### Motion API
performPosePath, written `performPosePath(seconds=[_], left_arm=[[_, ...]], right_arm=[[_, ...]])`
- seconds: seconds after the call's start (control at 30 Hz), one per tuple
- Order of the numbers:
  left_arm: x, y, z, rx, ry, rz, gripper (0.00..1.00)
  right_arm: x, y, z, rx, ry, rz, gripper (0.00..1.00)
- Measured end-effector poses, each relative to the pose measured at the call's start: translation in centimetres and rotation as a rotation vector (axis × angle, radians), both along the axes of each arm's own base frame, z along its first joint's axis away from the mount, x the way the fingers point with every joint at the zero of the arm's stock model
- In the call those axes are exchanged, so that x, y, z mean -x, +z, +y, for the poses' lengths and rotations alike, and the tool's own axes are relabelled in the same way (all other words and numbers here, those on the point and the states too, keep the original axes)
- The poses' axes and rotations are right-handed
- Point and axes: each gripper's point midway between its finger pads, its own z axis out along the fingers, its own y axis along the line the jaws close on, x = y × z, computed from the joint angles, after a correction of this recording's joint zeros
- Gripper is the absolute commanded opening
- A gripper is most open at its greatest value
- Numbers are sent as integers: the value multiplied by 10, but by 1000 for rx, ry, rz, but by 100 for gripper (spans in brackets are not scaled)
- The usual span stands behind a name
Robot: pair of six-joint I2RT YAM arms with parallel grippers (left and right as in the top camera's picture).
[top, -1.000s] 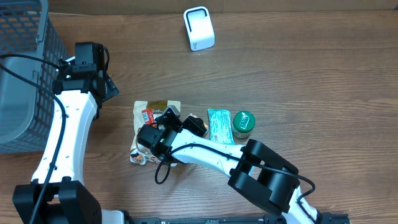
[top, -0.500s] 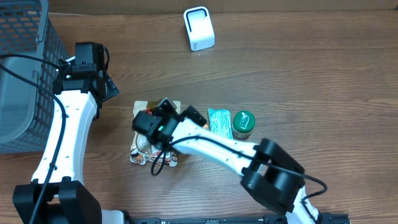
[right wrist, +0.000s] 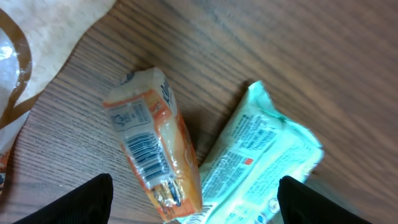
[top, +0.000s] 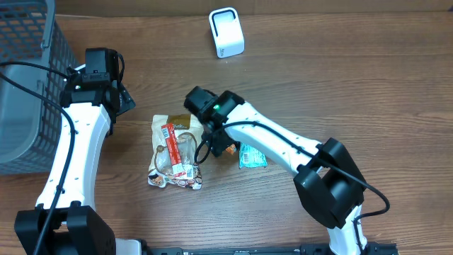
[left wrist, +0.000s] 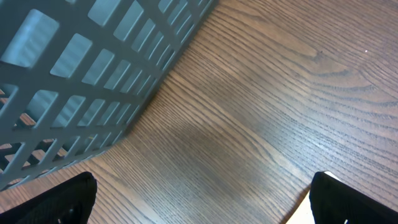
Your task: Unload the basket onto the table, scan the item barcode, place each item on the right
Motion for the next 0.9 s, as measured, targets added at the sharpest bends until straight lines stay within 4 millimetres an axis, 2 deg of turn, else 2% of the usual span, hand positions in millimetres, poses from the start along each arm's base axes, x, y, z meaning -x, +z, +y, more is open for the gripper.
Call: performPosePath(seconds=[0.2, 0.3, 0.43, 0.7, 0.77, 0.83, 0.9], left_arm=[[0, 0, 0, 0, 0, 0, 100], [0, 0, 0, 0, 0, 0, 100], [0, 0, 0, 0, 0, 0, 100], [0, 0, 0, 0, 0, 0, 100], [0, 0, 0, 0, 0, 0, 100], [0, 0, 0, 0, 0, 0, 100], [0, 0, 0, 0, 0, 0, 100]], right_arm=[[6, -16, -2, -46, -17, 62, 84], [6, -19, 3, -72, -17, 64, 70], [3, -21, 8, -99, -11, 53, 61], [4, -24, 10, -111, -14, 55, 20], [4, -24, 11, -115, -19, 53, 20], [3, -24, 11, -117, -29, 52, 47], [2, -24, 13, -126, -36, 48, 51]])
